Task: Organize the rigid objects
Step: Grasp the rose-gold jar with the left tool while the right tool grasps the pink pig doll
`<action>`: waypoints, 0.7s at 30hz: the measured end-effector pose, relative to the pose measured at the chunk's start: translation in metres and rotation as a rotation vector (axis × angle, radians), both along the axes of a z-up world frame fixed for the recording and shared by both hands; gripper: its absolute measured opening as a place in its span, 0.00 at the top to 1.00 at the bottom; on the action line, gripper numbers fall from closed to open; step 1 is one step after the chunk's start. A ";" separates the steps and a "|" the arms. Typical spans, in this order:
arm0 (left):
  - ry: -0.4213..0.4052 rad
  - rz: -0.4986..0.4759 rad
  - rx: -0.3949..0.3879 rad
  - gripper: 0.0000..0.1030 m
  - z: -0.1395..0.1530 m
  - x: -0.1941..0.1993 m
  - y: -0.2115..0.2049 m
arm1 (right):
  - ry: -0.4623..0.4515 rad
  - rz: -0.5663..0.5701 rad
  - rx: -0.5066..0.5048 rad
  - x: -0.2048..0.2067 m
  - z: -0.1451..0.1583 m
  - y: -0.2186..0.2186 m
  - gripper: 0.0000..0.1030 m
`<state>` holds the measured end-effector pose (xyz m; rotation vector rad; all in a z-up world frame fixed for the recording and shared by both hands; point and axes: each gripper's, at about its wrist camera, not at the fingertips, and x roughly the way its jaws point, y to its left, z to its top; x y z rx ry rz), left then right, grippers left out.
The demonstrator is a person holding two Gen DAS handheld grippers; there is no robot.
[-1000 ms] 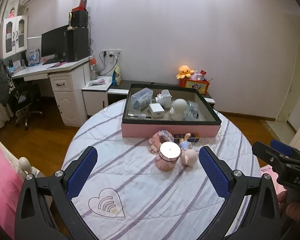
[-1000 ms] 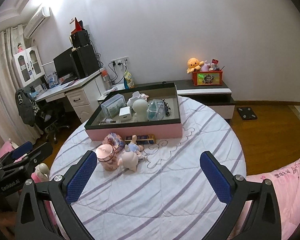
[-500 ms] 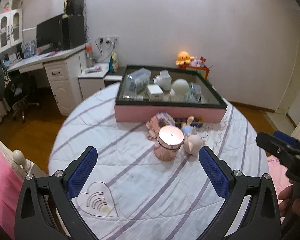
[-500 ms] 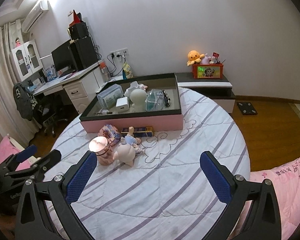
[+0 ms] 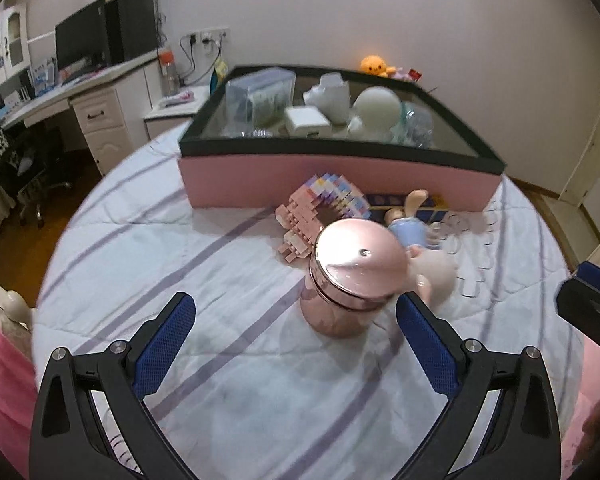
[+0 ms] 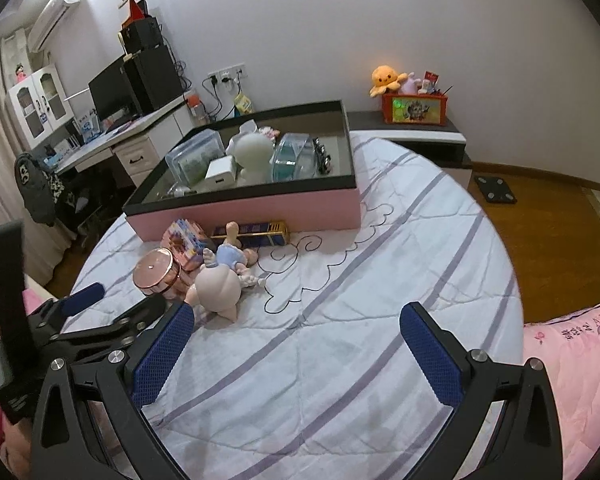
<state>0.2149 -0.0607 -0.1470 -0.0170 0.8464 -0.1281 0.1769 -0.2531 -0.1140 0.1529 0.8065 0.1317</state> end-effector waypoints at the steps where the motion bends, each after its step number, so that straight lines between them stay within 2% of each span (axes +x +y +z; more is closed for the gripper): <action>1: 0.011 -0.006 -0.019 0.05 -0.004 0.005 0.000 | 0.004 0.004 0.001 0.002 -0.002 0.001 0.00; 2: 0.020 -0.016 -0.045 0.07 -0.007 0.008 0.001 | 0.009 0.008 0.003 0.005 -0.003 0.001 0.00; 3: 0.026 -0.026 -0.061 0.15 -0.008 0.010 0.002 | 0.012 0.011 0.004 0.006 -0.004 0.002 0.00; 4: 0.033 -0.041 -0.076 0.29 -0.009 0.012 0.002 | 0.015 0.014 0.004 0.008 -0.005 0.003 0.00; 5: 0.036 -0.057 -0.078 0.36 -0.010 0.014 0.001 | 0.018 0.017 0.004 0.011 -0.006 0.004 0.00; 6: 0.036 -0.066 -0.074 0.47 -0.010 0.014 0.000 | 0.021 0.021 0.006 0.013 -0.007 0.005 0.00; 7: 0.038 -0.078 -0.072 0.50 -0.011 0.015 0.003 | 0.024 0.025 0.008 0.015 -0.008 0.006 0.00; 11: 0.033 -0.079 -0.084 0.51 -0.008 0.016 0.014 | 0.039 0.052 0.010 0.025 -0.013 0.017 0.00; 18: 0.024 -0.006 -0.072 0.50 -0.008 0.007 0.050 | 0.066 0.117 0.006 0.048 -0.025 0.048 0.00; 21: 0.022 0.006 -0.072 0.50 -0.009 0.007 0.055 | 0.083 0.130 -0.026 0.061 -0.031 0.061 0.00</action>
